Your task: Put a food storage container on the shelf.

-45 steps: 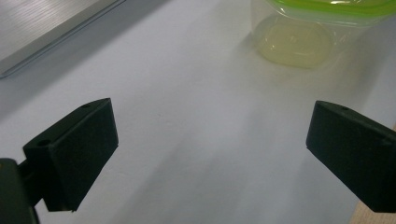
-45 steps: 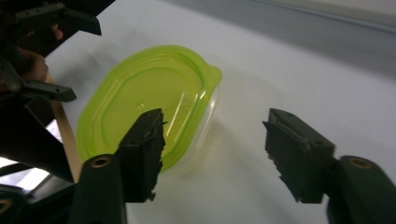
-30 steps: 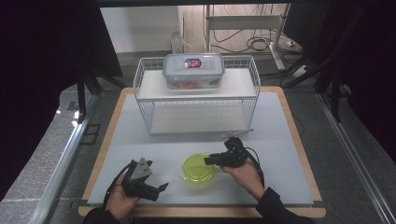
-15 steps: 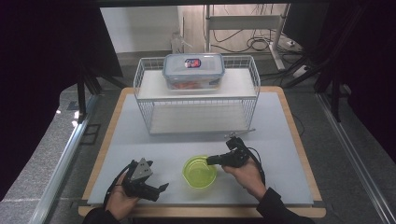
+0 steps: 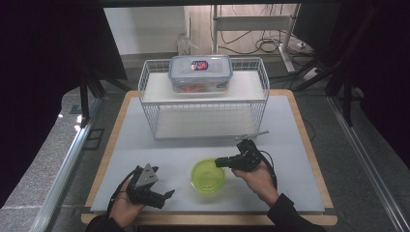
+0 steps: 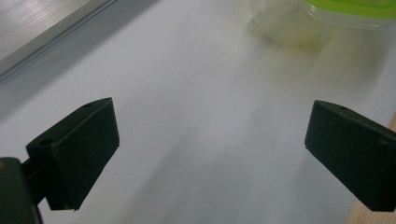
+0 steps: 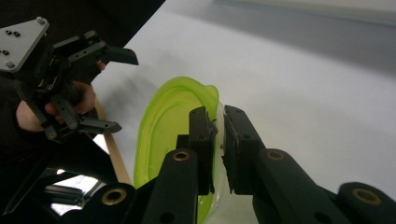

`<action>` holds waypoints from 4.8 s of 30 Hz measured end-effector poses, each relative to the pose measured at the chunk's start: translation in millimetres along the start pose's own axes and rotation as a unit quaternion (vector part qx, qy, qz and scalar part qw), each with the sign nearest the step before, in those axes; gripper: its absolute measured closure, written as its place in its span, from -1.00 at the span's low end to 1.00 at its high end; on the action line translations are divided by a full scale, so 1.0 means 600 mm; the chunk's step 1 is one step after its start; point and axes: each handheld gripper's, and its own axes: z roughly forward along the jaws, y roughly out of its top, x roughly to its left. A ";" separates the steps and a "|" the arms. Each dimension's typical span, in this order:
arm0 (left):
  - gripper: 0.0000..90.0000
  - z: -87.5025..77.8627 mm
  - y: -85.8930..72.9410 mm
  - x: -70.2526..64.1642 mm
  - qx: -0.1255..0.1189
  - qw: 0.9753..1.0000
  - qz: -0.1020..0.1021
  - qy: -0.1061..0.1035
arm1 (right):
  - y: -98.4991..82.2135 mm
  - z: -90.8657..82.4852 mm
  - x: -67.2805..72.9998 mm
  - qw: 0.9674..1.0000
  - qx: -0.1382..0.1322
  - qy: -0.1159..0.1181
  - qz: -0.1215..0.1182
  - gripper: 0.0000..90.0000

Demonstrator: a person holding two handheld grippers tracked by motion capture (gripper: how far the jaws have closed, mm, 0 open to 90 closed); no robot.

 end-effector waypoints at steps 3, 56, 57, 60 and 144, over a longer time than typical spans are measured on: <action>-0.93 0.000 0.000 -0.001 -0.001 1.000 0.001 0.000 | -0.001 -0.002 -0.004 1.000 -0.004 0.003 0.007 0.86; -0.93 0.000 0.001 0.000 0.000 1.000 0.002 0.004 | 0.031 -0.030 -0.036 0.996 -0.067 0.015 0.064 0.85; -0.93 -0.001 0.001 0.000 -0.001 1.000 0.000 0.005 | 0.035 -0.035 -0.033 0.995 -0.072 0.018 0.064 0.85; -0.93 -0.002 0.000 0.001 -0.003 1.000 -0.001 0.005 | 0.048 -0.048 -0.026 0.994 -0.084 0.026 0.062 0.85; -0.94 0.004 0.001 -0.001 -0.009 1.000 0.000 -0.026 | 0.462 -0.099 0.004 0.957 -0.256 -0.080 0.110 0.63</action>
